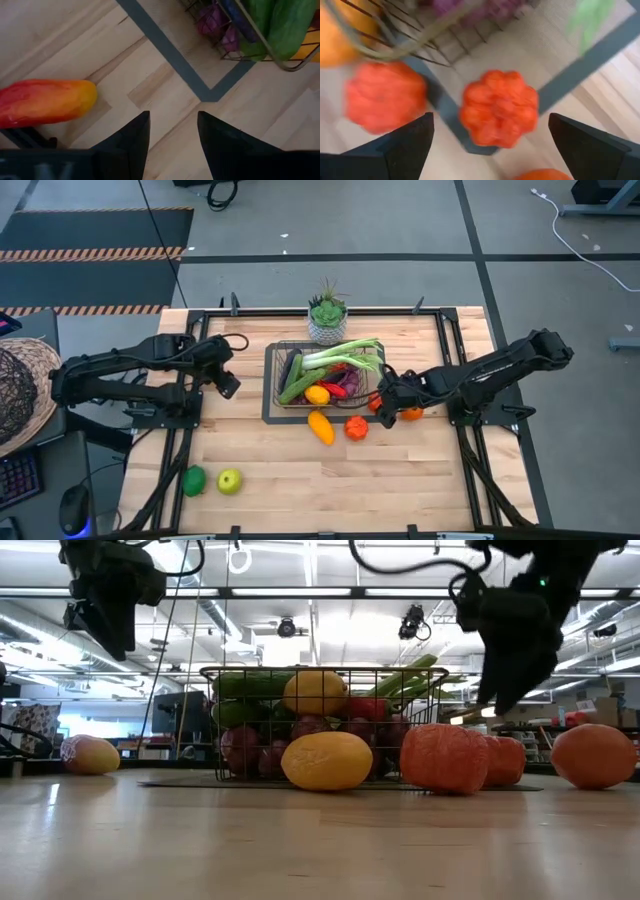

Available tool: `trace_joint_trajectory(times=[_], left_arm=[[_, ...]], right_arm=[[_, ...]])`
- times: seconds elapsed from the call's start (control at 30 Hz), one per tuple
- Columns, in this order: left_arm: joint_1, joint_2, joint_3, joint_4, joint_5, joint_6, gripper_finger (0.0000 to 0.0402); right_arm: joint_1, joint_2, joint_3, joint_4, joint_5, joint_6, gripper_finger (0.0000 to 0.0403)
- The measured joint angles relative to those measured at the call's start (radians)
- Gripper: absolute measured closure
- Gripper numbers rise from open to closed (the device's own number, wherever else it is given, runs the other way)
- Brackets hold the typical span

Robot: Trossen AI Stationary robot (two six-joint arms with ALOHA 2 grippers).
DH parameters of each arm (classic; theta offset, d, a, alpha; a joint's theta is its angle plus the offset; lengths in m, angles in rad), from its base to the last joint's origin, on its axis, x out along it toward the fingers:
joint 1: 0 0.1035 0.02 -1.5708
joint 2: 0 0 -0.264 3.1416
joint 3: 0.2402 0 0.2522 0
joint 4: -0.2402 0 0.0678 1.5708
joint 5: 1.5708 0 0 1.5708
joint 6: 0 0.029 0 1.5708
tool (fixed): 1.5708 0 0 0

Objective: Build produce basket
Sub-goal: Put the top pumpkin into the wire basket

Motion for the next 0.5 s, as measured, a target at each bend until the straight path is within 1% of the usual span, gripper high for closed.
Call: trace_joint_trajectory(times=[0.13,0.2,0.33,0.5], left_arm=[[0.0,0.0,0.0,0.001,0.011,-0.005,0.023],[0.0,0.0,0.0,0.001,0.014,-0.005,0.023],[0.0,0.0,0.0,0.0,0.022,-0.009,0.023],[0.0,0.0,0.0,0.0,0.047,-0.014,0.023]], right_arm=[[-0.02,0.0,-0.054,0.018,-0.017,-0.004,0.0005],[-0.026,0.0,-0.08,0.08,-0.031,-0.003,0.0004],[-0.026,0.001,-0.115,0.198,-0.023,-0.013,0.0004],[-0.035,0.001,-0.15,0.207,0.006,-0.015,0.0004]])
